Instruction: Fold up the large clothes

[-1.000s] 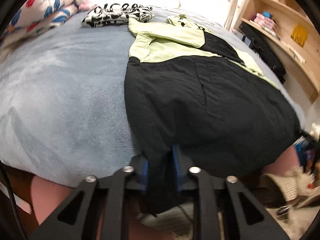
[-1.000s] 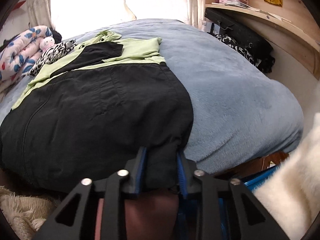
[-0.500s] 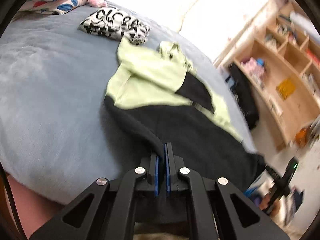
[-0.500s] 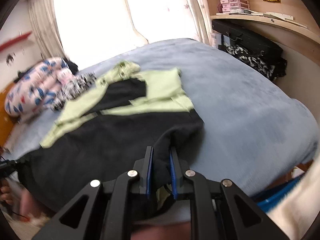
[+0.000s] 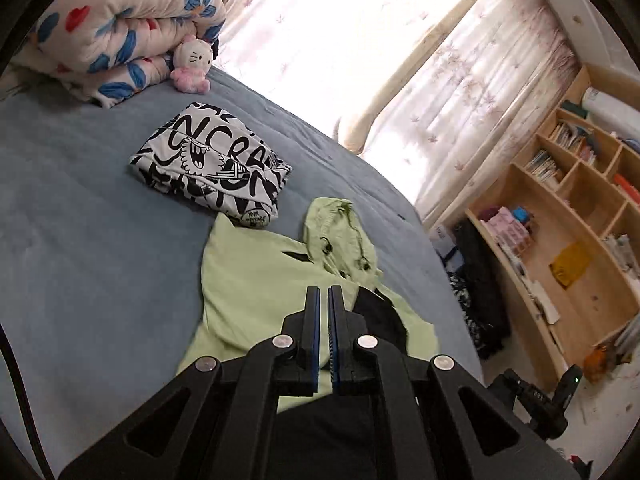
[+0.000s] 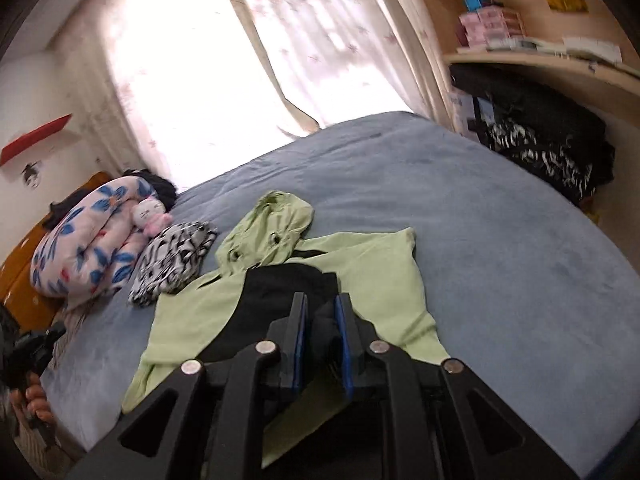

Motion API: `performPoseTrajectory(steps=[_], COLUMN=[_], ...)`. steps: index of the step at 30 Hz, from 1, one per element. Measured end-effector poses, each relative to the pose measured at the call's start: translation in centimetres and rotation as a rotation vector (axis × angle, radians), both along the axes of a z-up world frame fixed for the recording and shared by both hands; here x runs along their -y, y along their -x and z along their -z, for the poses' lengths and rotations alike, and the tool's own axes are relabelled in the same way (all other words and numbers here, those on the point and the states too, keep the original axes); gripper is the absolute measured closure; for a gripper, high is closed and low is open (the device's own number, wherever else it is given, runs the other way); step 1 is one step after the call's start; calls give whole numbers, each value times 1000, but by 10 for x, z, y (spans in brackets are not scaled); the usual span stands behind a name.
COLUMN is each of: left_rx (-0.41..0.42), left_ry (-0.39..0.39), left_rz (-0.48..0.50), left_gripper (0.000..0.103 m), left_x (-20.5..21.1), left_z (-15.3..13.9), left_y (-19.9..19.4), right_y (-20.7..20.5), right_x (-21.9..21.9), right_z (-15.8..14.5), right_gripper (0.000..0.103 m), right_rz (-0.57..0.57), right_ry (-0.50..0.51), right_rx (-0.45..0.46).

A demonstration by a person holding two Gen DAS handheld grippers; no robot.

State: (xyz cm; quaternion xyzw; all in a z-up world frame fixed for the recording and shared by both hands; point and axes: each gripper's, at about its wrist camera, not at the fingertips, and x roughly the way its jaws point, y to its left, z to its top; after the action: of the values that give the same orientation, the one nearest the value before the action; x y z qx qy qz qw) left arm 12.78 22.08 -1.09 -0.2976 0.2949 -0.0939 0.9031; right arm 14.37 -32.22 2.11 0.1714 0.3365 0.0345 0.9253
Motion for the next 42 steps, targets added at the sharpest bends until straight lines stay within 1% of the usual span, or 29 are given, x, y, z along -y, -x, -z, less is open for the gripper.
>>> performPoseTrajectory(steps=[2,4,5,6,7,8,10,11,13,14,16,18,20,22,26,29,31,33,36,38,40,42], left_rx=[-43,-93,-130,-165,-199,-233,-273,-292,-320,-336,-362,-378,-370,-360,-349,-340,-328,-309,-271,-229,-199,-167], left_ry=[-37,-85,-126,-167,-203,-239,-287,-324,-401,-435,-471,-475,-464,-458,-470,-497,-525,-557,-629,-714,-779,-862], left_rz=[19,61,79,97,113,127,142,154,187,221,286,356,405,433,475,501,517,536,575,599,618,623], left_gripper=[101,99,98,96,94,93,92,92,92,92,91,89,85,78,78,78,77,77,78,77,77,77], left_x=[2,6,8,10,10,9,3,0,-5,-6,-6,-6,-5,-3,3,9,16,22,35,47,56,66], left_z=[9,24,34,44,54,65,84,92,106,113,122,128,129,129,129,132,132,133,137,141,145,152], left_y=[-19,-28,-29,-27,-24,-17,1,12,34,45,65,85,102,111,130,143,150,163,184,201,214,225], right_y=[-28,-51,-63,-72,-78,-82,-92,-97,-103,-106,-108,-106,-99,-90,-69,-50,-38,-24,-2,8,18,28], right_x=[-1,-2,-4,-6,-7,-8,-11,-13,-11,-8,-2,0,0,1,3,0,-1,-3,-3,-3,-4,-6], right_z=[14,31,42,52,62,69,83,91,104,111,123,130,133,130,114,98,89,80,71,68,67,67], right_gripper=[93,94,94,100,100,100,100,103,103,103,103,103,103,103,102,101,95,82,71,70,70,70], right_rz=[32,53,54,62,60,62,72,83,97,108,119,123,111,105,84,65,58,55,55,52,50,48], right_ry=[3,9,14,28,33,41,82,110,109,101,89,84,70,61,43,71,83,81,59,39,21,13], right_rx=[-54,-105,-130,-153,-173,-186,-211,-226,-254,-273,-300,-319,-326,-328,-309,-279,-260,-237,-210,-208,-210,-209])
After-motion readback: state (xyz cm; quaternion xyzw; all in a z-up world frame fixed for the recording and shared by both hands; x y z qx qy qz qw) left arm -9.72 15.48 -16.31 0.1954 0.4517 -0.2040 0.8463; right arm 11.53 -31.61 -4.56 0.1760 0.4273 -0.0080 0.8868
